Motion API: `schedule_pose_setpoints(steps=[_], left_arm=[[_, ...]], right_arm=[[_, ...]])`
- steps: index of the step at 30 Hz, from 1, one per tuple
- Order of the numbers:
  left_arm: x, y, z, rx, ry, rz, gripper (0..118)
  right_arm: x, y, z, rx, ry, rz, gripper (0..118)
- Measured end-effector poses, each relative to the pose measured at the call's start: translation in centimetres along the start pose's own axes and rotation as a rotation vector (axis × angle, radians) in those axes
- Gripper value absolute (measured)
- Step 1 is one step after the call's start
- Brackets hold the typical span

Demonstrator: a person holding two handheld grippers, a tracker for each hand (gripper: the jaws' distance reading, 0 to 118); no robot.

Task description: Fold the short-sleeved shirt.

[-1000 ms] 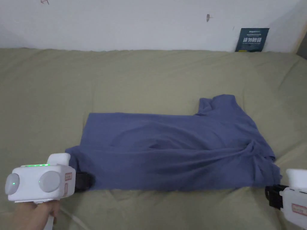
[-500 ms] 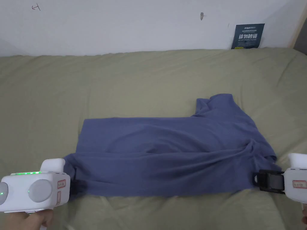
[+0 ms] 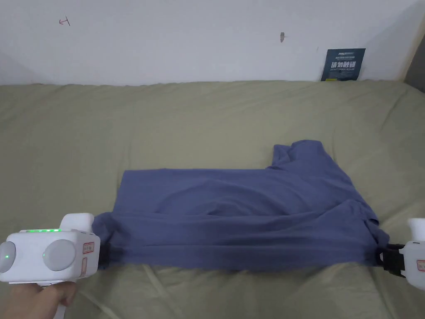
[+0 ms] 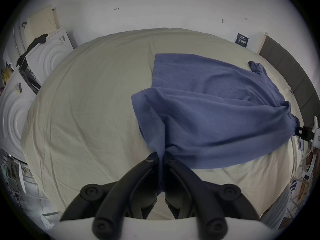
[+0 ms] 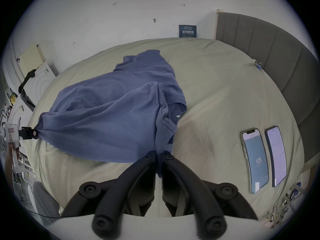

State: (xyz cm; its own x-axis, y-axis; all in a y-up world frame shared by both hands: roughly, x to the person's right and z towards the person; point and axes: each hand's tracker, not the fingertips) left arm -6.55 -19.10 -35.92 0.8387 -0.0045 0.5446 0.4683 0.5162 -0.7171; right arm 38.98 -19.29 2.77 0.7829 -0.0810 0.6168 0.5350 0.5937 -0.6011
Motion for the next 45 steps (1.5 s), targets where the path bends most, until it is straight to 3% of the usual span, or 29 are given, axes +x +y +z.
schedule_pose_setpoints(steps=[6, 8, 14, 23, 24, 26, 27, 28, 32, 34, 35, 36, 37, 39, 41, 45], left_arm=[[-1.1, -3.1, 2.8, -0.003, 0.0, -0.001, 3], [-1.6, -5.1, 4.0, -0.008, -0.008, 0.008, 3], [-2.5, -11.8, 7.5, -0.024, -0.014, 0.029, 3], [-3.0, -15.0, 8.3, 0.006, -0.028, 0.065, 4], [-3.1, -15.0, 8.4, 0.007, -0.035, 0.068, 25], [-3.2, -14.7, 8.6, 0.006, -0.016, 0.055, 110], [-3.2, -14.8, 8.8, 0.014, -0.016, 0.043, 117], [-3.1, -14.3, 10.3, 0.156, -0.032, 0.013, 115], [-1.4, -12.9, 12.2, 0.172, -0.048, 0.047, 115], [-0.3, -12.3, 12.5, 0.222, -0.101, 0.051, 108], [0.5, -12.0, 12.8, 0.26, -0.113, 0.055, 94], [1.1, -11.8, 13.0, 0.281, -0.117, 0.051, 42], [1.8, -11.6, 13.1, 0.319, -0.118, 0.051, 0], [3.5, -11.7, 13.6, 0.407, -0.11, 0.088, 0], [4.7, -11.7, 14.2, 0.463, -0.094, 0.083, 0], [4.1, -10.8, 13.2, 0.47, -0.087, 0.091, 0]], right_arm=[[-0.5, -3.1, 4.0, 0.007, 0.004, 0.007, 8], [-0.3, -5.2, 5.6, 0.004, 0.027, -0.038, 8], [-0.5, -11.1, 8.6, -0.031, 0.04, -0.061, 8], [0.4, -13.0, 8.1, -0.066, 0.015, -0.128, 8], [0.3, -13.0, 8.3, -0.063, 0.016, -0.133, 20], [0.0, -12.7, 8.8, -0.04, -0.076, -0.096, 87], [-0.1, -12.5, 9.1, -0.021, -0.064, -0.093, 113], [-0.2, -12.3, 9.8, 0.028, -0.041, -0.115, 116], [-2.3, -10.8, 10.9, 0.092, 0.031, -0.11, 116], [-4.1, -10.1, 11.5, 0.164, 0.041, -0.081, 112], [-5.3, -9.9, 12.0, 0.213, 0.056, -0.063, 98], [-6.2, -9.6, 12.3, 0.246, 0.06, -0.045, 47], [-7.3, -9.3, 12.6, 0.285, 0.032, -0.009, 2], [-10.1, -9.3, 12.9, 0.375, -0.05, 0.094, 0], [-12.2, -9.5, 13.1, 0.425, -0.038, 0.151, 0], [-14.2, -9.6, 12.7, 0.457, -0.007, 0.15, 0]])
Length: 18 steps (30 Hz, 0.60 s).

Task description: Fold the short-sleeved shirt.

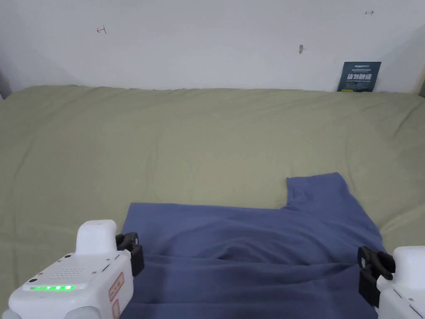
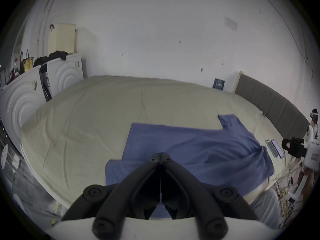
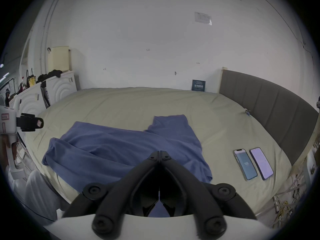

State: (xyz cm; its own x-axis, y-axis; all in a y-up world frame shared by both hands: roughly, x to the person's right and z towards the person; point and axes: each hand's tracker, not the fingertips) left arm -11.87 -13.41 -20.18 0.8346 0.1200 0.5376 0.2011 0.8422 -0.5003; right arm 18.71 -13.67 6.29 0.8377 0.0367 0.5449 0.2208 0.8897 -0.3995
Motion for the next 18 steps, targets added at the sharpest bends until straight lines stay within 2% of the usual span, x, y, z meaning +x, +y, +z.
schedule_pose_setpoints(steps=[7, 10, 12, 14, 15, 17, 18], left_arm=[[-2.7, 3.1, -6.6, -0.074, 0.072, 0.018, 0], [-4.3, 4.5, -11.9, -0.168, 0.107, -0.046, 0], [-5.4, 5.3, -15.5, -0.195, 0.095, -0.037, 0], [-6.2, 5.9, -19.7, -0.3, 0.107, -0.061, 0], [-6.6, 6.1, -21.3, -0.323, 0.089, -0.057, 18], [-5.8, 6.3, -23.7, -0.4, 0.131, -0.076, 110], [-6.0, 6.1, -25.0, -0.449, 0.136, -0.08, 115]], right_arm=[[-0.2, 0.0, -2.5, -0.028, 0.025, -0.036, 0], [0.2, -0.1, -4.3, -0.043, 0.018, -0.031, 0], [0.3, -0.1, -5.8, -0.06, 0.013, -0.019, 0], [0.7, 0.1, -7.4, -0.08, 0.005, -0.024, 0], [0.9, 0.2, -7.9, -0.084, 0.002, -0.03, 0], [1.3, 0.2, -9.0, -0.101, 0.003, -0.052, 0], [1.5, 0.2, -9.4, -0.107, 0.001, -0.059, 1]])
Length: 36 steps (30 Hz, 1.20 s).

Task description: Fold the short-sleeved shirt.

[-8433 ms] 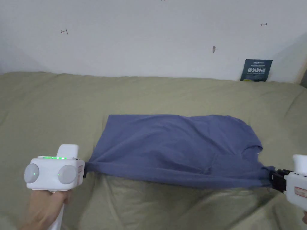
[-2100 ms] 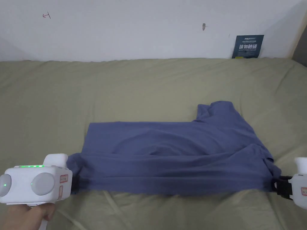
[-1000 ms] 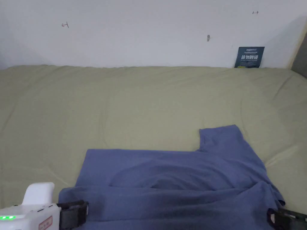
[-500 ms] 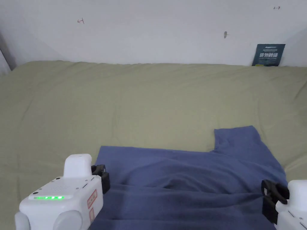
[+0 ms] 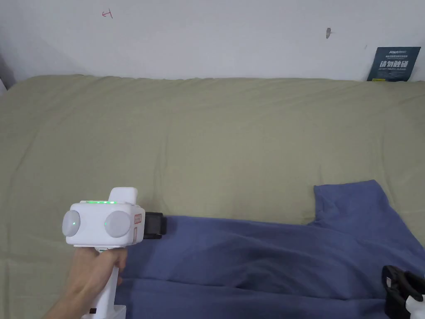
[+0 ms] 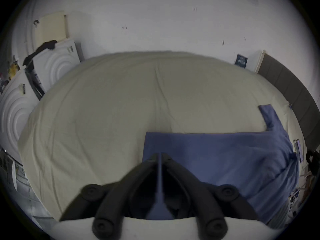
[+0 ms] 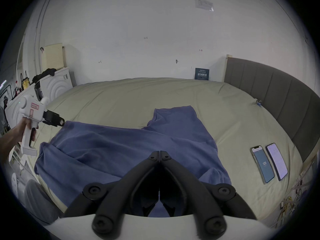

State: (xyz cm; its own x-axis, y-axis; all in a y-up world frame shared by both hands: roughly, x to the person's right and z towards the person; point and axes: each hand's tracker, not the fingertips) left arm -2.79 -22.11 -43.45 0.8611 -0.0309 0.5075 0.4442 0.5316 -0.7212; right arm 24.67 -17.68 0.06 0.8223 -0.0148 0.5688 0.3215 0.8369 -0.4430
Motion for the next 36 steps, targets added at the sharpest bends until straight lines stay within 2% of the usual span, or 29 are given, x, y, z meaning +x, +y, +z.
schedule_pose_setpoints(steps=[1, 3, 7, 8, 9, 11, 12, 13, 14, 15, 17, 18, 19, 21, 22, 23, 26, 27, 28, 29, 30, 31, 32, 33, 34, 36], left_arm=[[0.1, 0.5, -1.0, 0.07, -0.011, 0.037, 112], [0.9, 1.3, -2.0, -0.049, 0.067, -0.024, 112], [0.7, 1.9, -3.9, -0.073, 0.034, -0.012, 109], [0.5, 2.1, -4.1, -0.098, 0.02, -0.012, 102], [0.4, 2.2, -3.6, -0.095, 0.016, -0.004, 79], [1.3, 2.5, -0.9, -0.107, -0.08, -0.004, 70], [2.0, 2.5, -0.1, -0.087, -0.033, -0.066, 64], [2.4, 2.5, 0.3, -0.075, -0.066, -0.101, 30], [2.8, 2.1, 0.5, -0.078, -0.102, -0.056, 0], [1.9, 2.7, -1.6, -0.121, -0.02, -0.105, 0], [1.0, 3.1, -3.3, -0.102, -0.042, -0.096, 0], [0.5, 3.6, -3.8, -0.072, -0.032, -0.096, 0], [1.3, 3.1, -2.5, -0.071, -0.041, -0.08, 0], [0.9, 3.2, -2.6, -0.072, -0.057, -0.049, 0], [0.8, 3.1, -2.7, -0.076, -0.058, -0.049, 0], [1.3, 3.1, -2.3, -0.075, -0.059, -0.059, 0], [1.7, 2.8, -2.4, -0.081, -0.059, -0.057, 0], [1.3, 2.6, -2.3, -0.081, -0.059, -0.052, 0], [1.1, 2.3, -2.3, -0.081, -0.058, -0.049, 0], [1.1, 2.1, -2.2, -0.079, -0.058, -0.05, 0], [1.0, 1.8, -2.0, -0.08, -0.059, -0.051, 0], [1.0, 2.0, -1.9, -0.078, -0.06, -0.051, 0], [0.9, 2.0, -1.6, -0.073, -0.063, -0.05, 0], [0.7, 1.8, -1.3, -0.07, -0.069, -0.048, 0], [0.5, 1.5, -0.7, -0.063, -0.073, -0.04, 0], [0.1, 1.9, 0.6, -0.026, -0.094, -0.005, 0]], right_arm=[[0.3, 0.1, -0.4, -0.007, -0.001, -0.006, 0], [1.0, -0.1, -0.9, 0.001, 0.034, -0.015, 0], [2.8, 0.1, -2.4, -0.037, 0.016, -0.039, 0], [3.4, 0.4, -2.7, -0.051, 0.006, -0.052, 0], [4.0, 0.7, -3.0, -0.068, 0.002, -0.067, 1], [5.8, 1.9, -4.3, -0.13, -0.021, -0.094, 1], [6.5, 2.7, -5.1, -0.154, -0.043, -0.093, 1], [7.4, 3.5, -6.0, -0.169, -0.068, -0.092, 1], [8.4, 4.5, -7.1, -0.185, -0.076, -0.087, 1], [9.0, 5.2, -8.0, -0.216, -0.095, -0.078, 1], [10.5, 6.7, -10.7, -0.251, -0.082, -0.083, 1], [11.3, 7.6, -12.2, -0.311, -0.06, -0.094, 10], [12.1, 8.3, -13.8, -0.361, -0.066, -0.092, 39], [13.2, 8.4, -17.3, -0.485, -0.013, -0.082, 118], [13.5, 8.4, -18.5, -0.52, -0.062, -0.048, 118], [13.4, 8.7, -19.9, -0.537, -0.03, -0.033, 118], [12.5, 8.1, -21.4, -0.688, -0.029, -0.017, 117], [12.2, 7.6, -21.7, -0.726, -0.035, 0.008, 106], [13.0, 6.7, -23.0, -0.722, -0.05, 0.048, 104], [13.1, 6.9, -22.4, -0.678, -0.025, 0.037, 97], [12.9, 7.6, -21.6, -0.666, -0.026, 0.033, 60], [12.6, 8.2, -20.7, -0.608, -0.023, 0.072, 11], [13.4, 8.7, -19.9, -0.581, 0.008, 0.085, 2], [14.0, 8.7, -19.0, -0.579, 0.094, -0.017, 2], [14.7, 9.2, -18.5, -0.576, 0.046, 0.014, 2], [13.7, 10.1, -16.3, -0.494, 0.061, 0.044, 2]])
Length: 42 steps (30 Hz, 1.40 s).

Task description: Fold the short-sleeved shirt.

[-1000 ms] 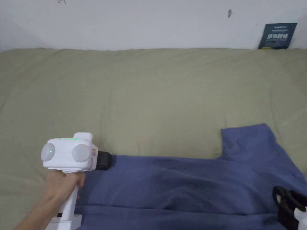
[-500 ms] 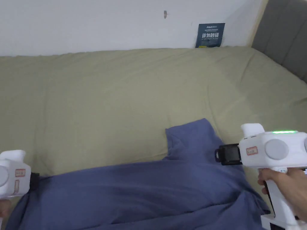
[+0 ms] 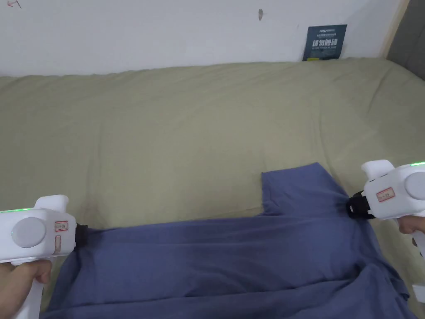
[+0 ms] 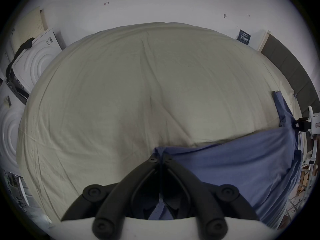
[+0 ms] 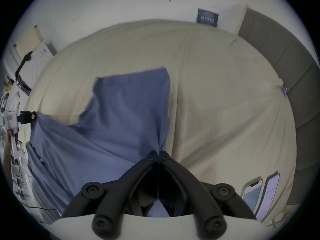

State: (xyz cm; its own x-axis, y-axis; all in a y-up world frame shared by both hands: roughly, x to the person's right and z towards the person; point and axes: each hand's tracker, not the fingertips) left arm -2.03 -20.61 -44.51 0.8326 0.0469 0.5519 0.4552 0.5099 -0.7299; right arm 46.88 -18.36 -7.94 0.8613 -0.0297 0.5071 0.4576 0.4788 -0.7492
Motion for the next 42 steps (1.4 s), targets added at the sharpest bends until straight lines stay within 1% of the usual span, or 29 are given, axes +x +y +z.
schedule_pose_setpoints(steps=[1, 3, 4, 5, 7, 8, 11, 12, 15, 16, 19, 20, 23, 24, 28, 32, 37, 38, 39, 40, 41, 42], left_arm=[[-0.3, -0.3, 0.8, 0.003, -0.008, 0.009, 0], [-1.0, -0.7, 2.2, 0.017, -0.027, 0.02, 0], [-1.4, -1.0, 3.1, 0.023, -0.034, 0.013, 0], [-1.6, -1.4, 3.9, 0.035, -0.036, 0.008, 0], [-1.8, -2.8, 6.1, 0.072, -0.048, 0.003, 0], [-2.0, -3.6, 7.0, 0.081, -0.057, 0.009, 0], [-2.1, -5.9, 9.7, 0.117, -0.075, -0.003, 0], [-2.0, -7.2, 10.9, 0.13, -0.067, -0.015, 0], [-2.4, -10.4, 13.7, 0.162, -0.084, -0.028, 0], [-2.4, -11.8, 14.6, 0.177, -0.081, -0.044, 0], [-2.6, -15.0, 16.1, 0.196, -0.072, -0.073, 0], [-3.0, -15.7, 16.1, 0.2, -0.07, -0.076, 0], [-2.4, -18.5, 16.9, 0.214, -0.075, -0.069, 0], [-2.2, -19.6, 17.0, 0.215, -0.075, -0.07, 0], [-1.8, -22.6, 16.3, 0.19, -0.075, -0.066, 0], [-2.5, -24.0, 14.0, 0.142, -0.059, -0.054, 0], [-1.0, -24.4, 14.0, 0.124, -0.018, -0.115, 0], [-0.7, -24.4, 14.2, 0.128, -0.007, -0.129, 3], [-1.9, -24.3, 13.4, 0.12, 0.009, -0.147, 27], [-1.9, -24.1, 13.4, 0.104, 0.03, -0.148, 67], [-2.0, -24.1, 13.4, 0.069, 0.035, -0.141, 107], [-2.4, -24.5, 14.4, 0.068, 0.019, -0.134, 117]], right_arm=[[-0.1, -0.1, 1.1, 0.02, -0.005, -0.004, 2], [0.1, -0.6, 3.0, 0.049, 0.019, -0.014, 2], [-0.5, -1.3, 4.4, 0.082, 0.019, -0.01, 2], [-0.5, -1.7, 5.3, 0.081, 0.021, -0.01, 2], [-0.4, -3.0, 7.5, 0.131, 0.05, -0.027, 2], [0.0, -4.0, 8.9, 0.147, 0.055, -0.051, 2], [0.0, -6.9, 11.6, 0.195, 0.058, -0.039, 2], [-0.8, -8.4, 12.6, 0.217, 0.034, -0.019, 2], [-1.8, -12.0, 14.4, 0.246, 0.02, 0.001, 2], [-3.1, -13.7, 15.9, 0.261, 0.003, 0.023, 2], [-4.6, -17.9, 17.7, 0.281, 0.008, 0.011, 2], [-3.5, -18.4, 17.4, 0.268, 0.03, -0.008, 2], [-4.3, -21.7, 17.8, 0.265, 0.032, -0.01, 2], [-3.5, -22.6, 17.1, 0.253, 0.044, -0.022, 2], [-3.1, -25.2, 15.3, 0.202, 0.049, -0.031, 2], [-2.8, -26.0, 13.8, 0.168, 0.044, -0.038, 2], [-2.9, -25.8, 12.9, 0.128, 0.027, -0.012, 2], [-2.9, -25.7, 12.9, 0.121, 0.03, -0.008, 3], [-2.9, -25.4, 12.9, 0.108, 0.031, -0.012, 6], [-2.9, -25.6, 13.1, 0.101, -0.009, -0.01, 22], [-3.1, -25.4, 13.3, 0.089, -0.039, 0.013, 56], [-3.2, -25.2, 13.5, 0.086, -0.035, 0.015, 106]])
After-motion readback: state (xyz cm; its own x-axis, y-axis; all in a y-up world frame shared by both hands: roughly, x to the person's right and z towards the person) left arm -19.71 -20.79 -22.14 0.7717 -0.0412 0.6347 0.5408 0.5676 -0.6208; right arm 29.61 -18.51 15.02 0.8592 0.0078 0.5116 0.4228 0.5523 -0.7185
